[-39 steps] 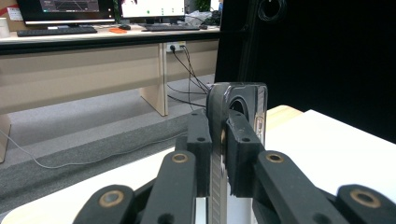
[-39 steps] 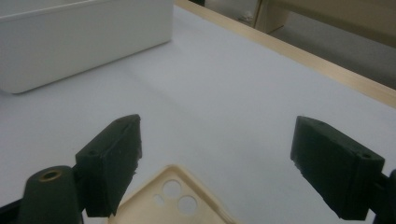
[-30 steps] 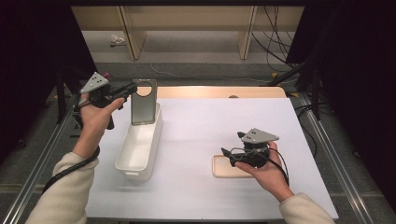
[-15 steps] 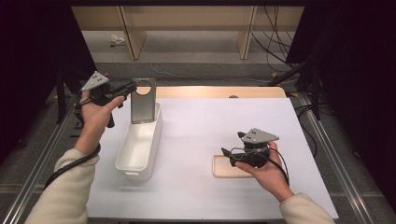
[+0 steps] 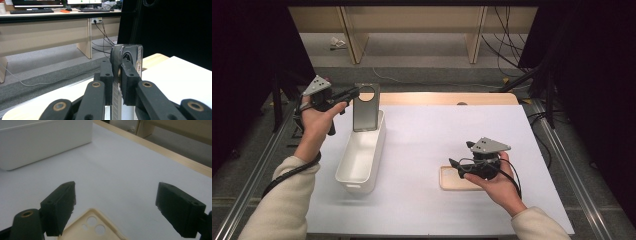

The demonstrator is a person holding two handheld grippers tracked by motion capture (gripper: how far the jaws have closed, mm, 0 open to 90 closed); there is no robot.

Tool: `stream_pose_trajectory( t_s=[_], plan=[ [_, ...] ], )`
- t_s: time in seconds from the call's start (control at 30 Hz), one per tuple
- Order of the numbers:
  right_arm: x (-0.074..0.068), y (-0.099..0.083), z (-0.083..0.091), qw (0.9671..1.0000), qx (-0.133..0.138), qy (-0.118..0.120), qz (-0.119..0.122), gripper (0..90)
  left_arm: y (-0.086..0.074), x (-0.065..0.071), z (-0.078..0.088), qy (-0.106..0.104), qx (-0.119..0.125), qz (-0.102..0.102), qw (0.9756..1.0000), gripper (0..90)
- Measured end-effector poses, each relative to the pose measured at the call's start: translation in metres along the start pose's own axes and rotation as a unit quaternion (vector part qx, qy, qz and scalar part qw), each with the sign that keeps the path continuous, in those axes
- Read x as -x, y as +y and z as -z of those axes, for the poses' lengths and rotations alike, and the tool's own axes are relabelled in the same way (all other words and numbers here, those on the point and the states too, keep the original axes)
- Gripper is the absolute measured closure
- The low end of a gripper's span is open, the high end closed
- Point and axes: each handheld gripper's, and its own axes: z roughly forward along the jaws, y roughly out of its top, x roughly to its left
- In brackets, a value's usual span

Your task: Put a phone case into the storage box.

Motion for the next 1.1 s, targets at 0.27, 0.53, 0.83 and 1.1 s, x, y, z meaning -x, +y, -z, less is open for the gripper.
stream_pose_trajectory(
  t_s=[0.27, 0.53, 0.83, 1.1],
  plan=[
    [0.000, 0.000, 0.000, 1.0000, 0.000, 0.000, 0.000, 17.4, -0.001, -0.002, -0.006, 0.000, -0.005, -0.002, 1.0000, 81.5],
    [0.001, 0.000, 0.000, 1.0000, 0.001, 0.000, -0.001, 17.4, -0.001, -0.003, -0.012, -0.002, -0.008, 0.000, 1.0000, 81.5],
    [0.001, 0.000, 0.000, 1.0000, 0.001, 0.000, -0.001, 17.4, -0.002, -0.006, -0.016, 0.001, -0.013, 0.001, 0.9999, 81.5],
    [0.001, 0.000, 0.000, 1.0000, 0.001, 0.000, -0.001, 17.4, -0.008, -0.011, -0.021, 0.007, -0.024, 0.006, 0.9997, 81.4]
  ],
)
